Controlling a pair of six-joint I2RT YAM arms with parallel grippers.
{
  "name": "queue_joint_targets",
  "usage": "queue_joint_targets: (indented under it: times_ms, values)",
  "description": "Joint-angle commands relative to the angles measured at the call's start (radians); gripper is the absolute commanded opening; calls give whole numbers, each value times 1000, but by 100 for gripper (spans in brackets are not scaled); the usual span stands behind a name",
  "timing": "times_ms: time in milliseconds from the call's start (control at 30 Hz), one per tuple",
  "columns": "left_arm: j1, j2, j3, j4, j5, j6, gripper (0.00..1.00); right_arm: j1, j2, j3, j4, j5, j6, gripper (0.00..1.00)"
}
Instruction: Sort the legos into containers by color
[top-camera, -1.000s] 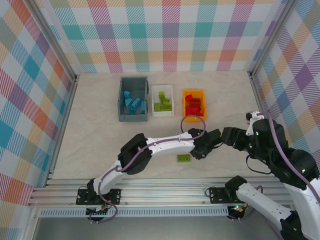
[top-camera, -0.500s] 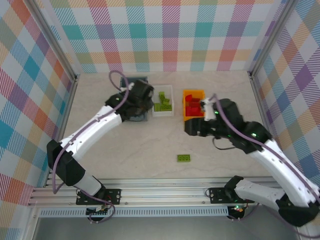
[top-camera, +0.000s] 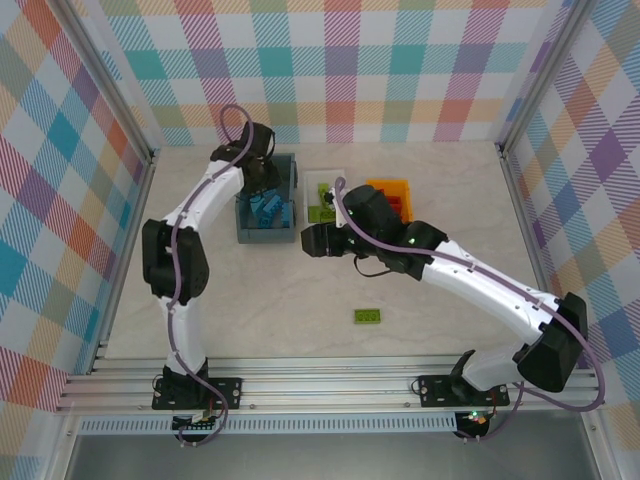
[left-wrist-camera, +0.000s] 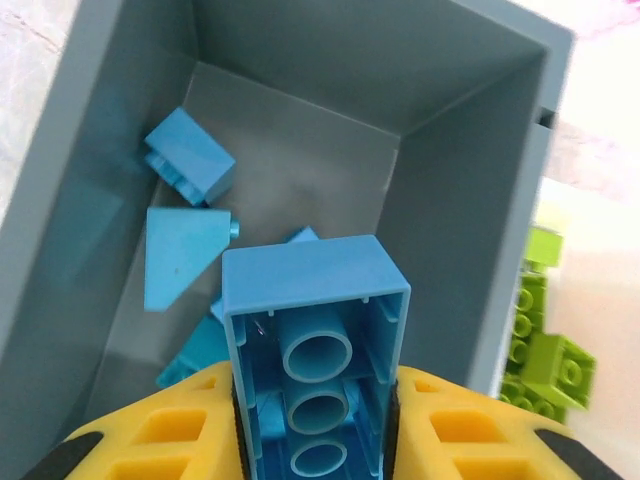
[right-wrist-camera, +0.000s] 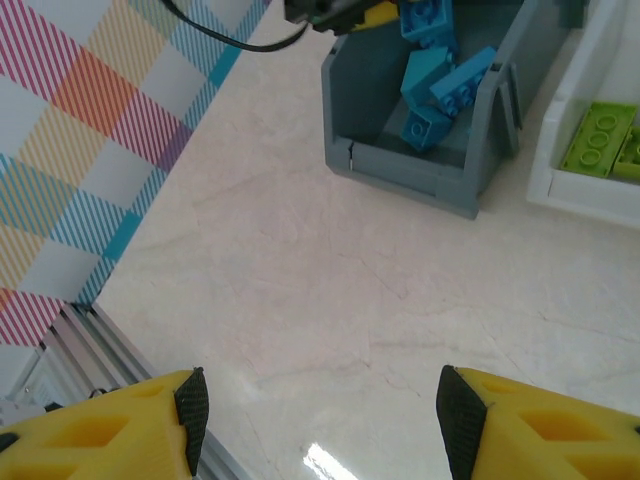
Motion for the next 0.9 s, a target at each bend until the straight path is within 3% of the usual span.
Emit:
queue_joint_targets:
  times_ms: [0,233,333,467,700,800,867]
  values:
    - [33,79,108,-42,25,87,33,6,12,3,81,18,23,65]
    - [42,201,173,-51,3,141,41,6,19,-26,75,34,41,65]
    - [43,191,164,-55,-18,148,51,6,9,-53,71,44,61,66]
    - [43,127,135,-44,-23,158,57,6,-26,-100,53,53,88,67]
    - [34,-110,18,-29,4,126,55,21,-147,-192,-53,148,174,66]
    - [13,-286,-122,11,24,104,55,21,-181,-208,-247,264,341,66]
    - [-21,-441,-255,66,46,108,56,24,-182,-221,-361,272,468,65]
